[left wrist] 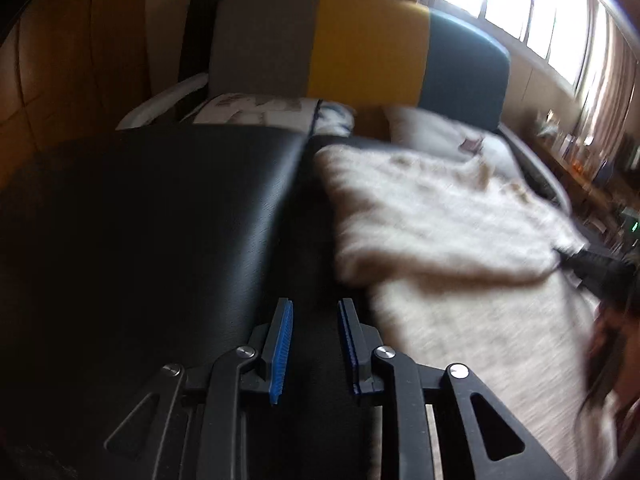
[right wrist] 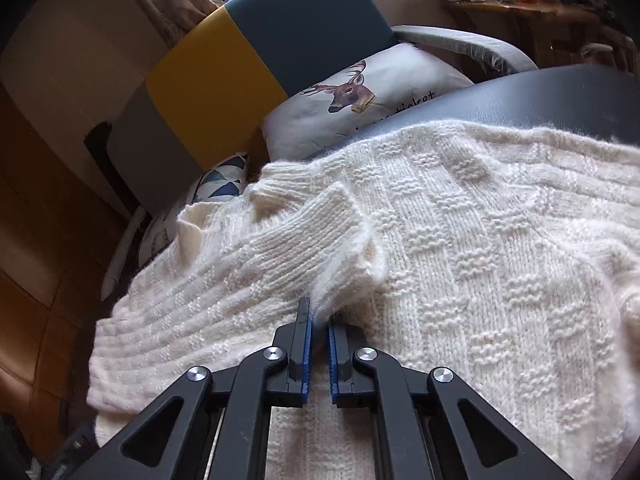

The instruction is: Fold clothes

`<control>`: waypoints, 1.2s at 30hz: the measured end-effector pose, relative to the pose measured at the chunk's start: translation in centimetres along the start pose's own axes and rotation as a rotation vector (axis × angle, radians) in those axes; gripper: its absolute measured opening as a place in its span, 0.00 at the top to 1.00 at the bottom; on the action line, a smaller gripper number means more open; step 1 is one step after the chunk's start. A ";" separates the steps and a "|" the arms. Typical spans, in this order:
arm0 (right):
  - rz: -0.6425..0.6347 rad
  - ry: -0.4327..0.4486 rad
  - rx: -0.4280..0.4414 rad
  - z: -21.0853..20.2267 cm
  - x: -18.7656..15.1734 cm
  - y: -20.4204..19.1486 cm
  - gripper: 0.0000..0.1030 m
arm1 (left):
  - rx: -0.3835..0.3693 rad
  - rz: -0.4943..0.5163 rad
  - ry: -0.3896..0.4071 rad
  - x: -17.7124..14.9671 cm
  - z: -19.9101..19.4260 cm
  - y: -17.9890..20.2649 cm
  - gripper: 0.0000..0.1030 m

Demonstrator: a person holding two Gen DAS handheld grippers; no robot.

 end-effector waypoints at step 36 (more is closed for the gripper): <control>0.177 0.072 -0.022 -10.3 -2.4 6.3 0.46 | 0.164 0.241 0.000 1.8 6.2 7.7 0.76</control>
Point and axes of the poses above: each gripper's, at about its wrist camera, not at the fingertips, and z roughly the way its jaws point, y to its right, x to its top, the point moved 1 cm from there along z, roughly the way its jaws point, and after that the axes turned 1 degree about -y, right-handed, at the moved point
